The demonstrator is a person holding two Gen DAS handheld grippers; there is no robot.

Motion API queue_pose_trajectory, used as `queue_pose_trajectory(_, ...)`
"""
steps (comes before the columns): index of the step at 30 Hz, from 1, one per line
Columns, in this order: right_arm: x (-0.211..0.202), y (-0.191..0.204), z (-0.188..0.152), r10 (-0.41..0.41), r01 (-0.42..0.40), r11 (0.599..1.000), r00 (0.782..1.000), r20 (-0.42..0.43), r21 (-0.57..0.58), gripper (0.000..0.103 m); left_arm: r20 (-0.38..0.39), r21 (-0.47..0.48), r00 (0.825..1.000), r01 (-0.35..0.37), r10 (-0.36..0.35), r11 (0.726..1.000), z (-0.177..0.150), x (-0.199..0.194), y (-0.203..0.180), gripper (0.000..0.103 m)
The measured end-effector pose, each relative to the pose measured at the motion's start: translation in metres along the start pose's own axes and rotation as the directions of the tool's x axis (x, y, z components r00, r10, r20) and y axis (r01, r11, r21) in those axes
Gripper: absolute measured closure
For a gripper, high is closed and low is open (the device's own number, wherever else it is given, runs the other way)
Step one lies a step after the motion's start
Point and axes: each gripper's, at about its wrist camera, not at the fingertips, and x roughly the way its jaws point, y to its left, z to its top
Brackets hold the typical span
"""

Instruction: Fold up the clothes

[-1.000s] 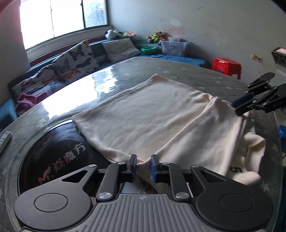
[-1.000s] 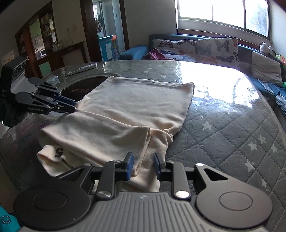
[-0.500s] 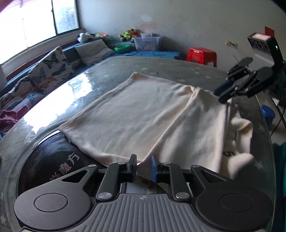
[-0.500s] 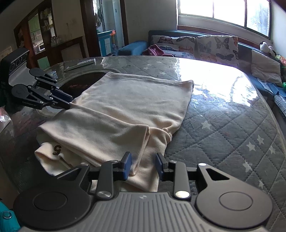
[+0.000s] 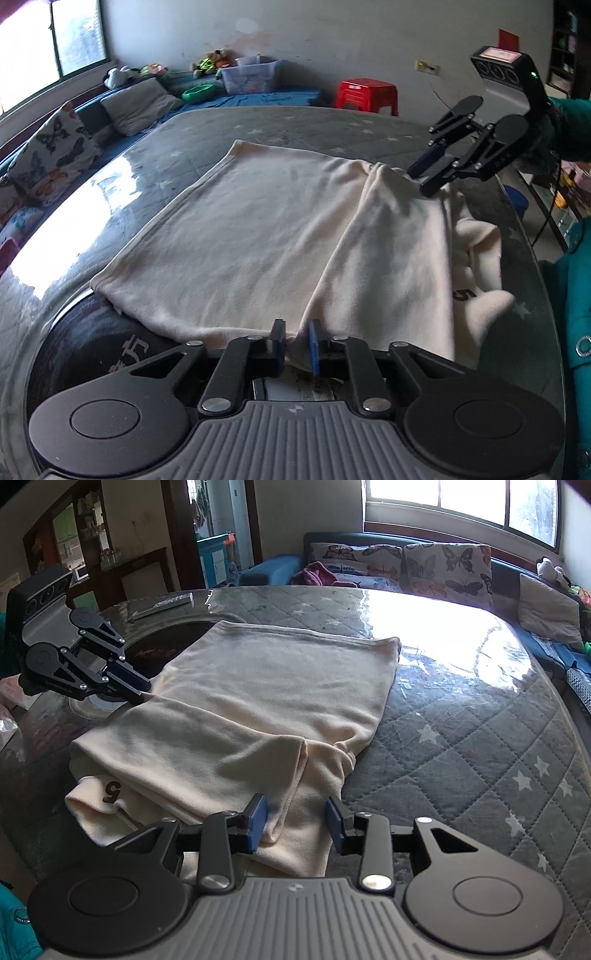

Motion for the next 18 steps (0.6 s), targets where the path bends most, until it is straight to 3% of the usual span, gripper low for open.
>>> queue_pose_trajectory(5, 0.002, -0.001, 0.001, -0.001, 0.001, 1.000, 1.000, -0.004, 0.006, 0.064, -0.012, -0.024, 1.000, -0.005, 0.005, 1.000, -0.002, -0.009, 0.001, 0.102)
queue_pose_trajectory(18, -0.004, 0.001, 0.001, 0.022, -0.022, 0.999, 1.000, 0.007, -0.028, 0.060, -0.014, -0.060, 0.999, -0.050, 0.050, 0.997, -0.006, -0.020, 0.003, 0.102)
